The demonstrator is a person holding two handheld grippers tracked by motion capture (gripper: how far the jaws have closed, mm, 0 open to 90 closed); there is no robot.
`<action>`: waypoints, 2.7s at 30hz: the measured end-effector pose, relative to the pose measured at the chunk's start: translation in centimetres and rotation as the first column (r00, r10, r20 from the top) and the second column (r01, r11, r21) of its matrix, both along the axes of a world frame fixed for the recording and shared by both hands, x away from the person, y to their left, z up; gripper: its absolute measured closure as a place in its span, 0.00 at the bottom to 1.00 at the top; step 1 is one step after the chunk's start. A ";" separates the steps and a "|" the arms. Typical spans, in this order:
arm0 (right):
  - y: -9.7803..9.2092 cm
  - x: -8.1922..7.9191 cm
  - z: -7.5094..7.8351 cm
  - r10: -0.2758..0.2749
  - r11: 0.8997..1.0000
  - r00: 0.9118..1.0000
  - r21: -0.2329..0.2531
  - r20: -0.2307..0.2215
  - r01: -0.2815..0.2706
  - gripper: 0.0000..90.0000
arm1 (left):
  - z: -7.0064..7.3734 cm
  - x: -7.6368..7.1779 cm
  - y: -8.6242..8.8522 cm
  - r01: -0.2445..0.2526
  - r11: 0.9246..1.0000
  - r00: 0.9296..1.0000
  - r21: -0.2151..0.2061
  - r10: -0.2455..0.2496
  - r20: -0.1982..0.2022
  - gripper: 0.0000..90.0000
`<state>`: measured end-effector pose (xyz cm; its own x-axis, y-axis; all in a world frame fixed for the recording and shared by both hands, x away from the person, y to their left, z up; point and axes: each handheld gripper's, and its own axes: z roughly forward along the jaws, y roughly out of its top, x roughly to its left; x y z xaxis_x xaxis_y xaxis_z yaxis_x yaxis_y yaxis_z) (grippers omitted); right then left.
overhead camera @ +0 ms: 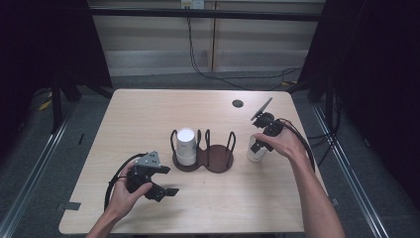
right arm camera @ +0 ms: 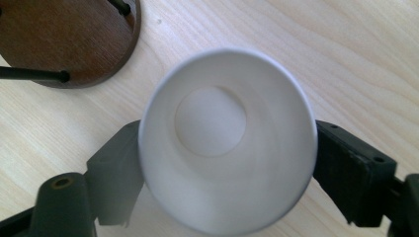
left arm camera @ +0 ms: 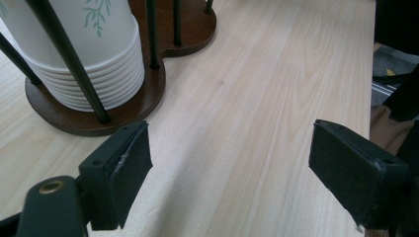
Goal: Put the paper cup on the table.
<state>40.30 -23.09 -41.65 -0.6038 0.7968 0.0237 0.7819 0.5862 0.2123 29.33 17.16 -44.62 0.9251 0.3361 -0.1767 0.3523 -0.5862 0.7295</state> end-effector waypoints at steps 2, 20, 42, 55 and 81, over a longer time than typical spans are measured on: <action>0.0 -0.1 0.0 -0.007 1.000 1.000 0.011 0.005 0.006 0.17 | 0.1 0.0 0.1 -0.003 1.000 1.000 -0.004 0.003 -0.002 0.18; -0.7 -1.1 0.6 -0.076 0.986 0.992 0.153 0.097 0.061 0.16 | -0.1 -0.2 0.1 -0.012 1.000 1.000 -0.005 0.012 -0.004 0.18; -1.9 -5.8 2.5 -0.203 0.933 0.908 0.354 0.366 0.066 0.17 | 0.3 -0.5 1.0 -0.089 0.989 0.996 -0.119 0.088 -0.014 0.21; -0.5 -9.7 1.9 -0.230 0.898 0.850 0.440 0.474 -0.002 0.17 | 0.8 -1.0 1.8 -0.132 0.980 0.991 -0.152 0.134 -0.001 0.21; 2.4 -15.7 -1.9 -0.260 0.811 0.835 0.579 0.485 -0.084 0.15 | -0.4 -2.0 2.9 -0.162 0.974 0.985 -0.159 0.169 0.030 0.21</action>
<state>24.59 -20.69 -43.51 -0.5840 0.7906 0.1840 0.4877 0.1606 0.8581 27.31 20.01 -45.01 0.8667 0.4569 -0.1999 0.4011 -0.4005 0.8238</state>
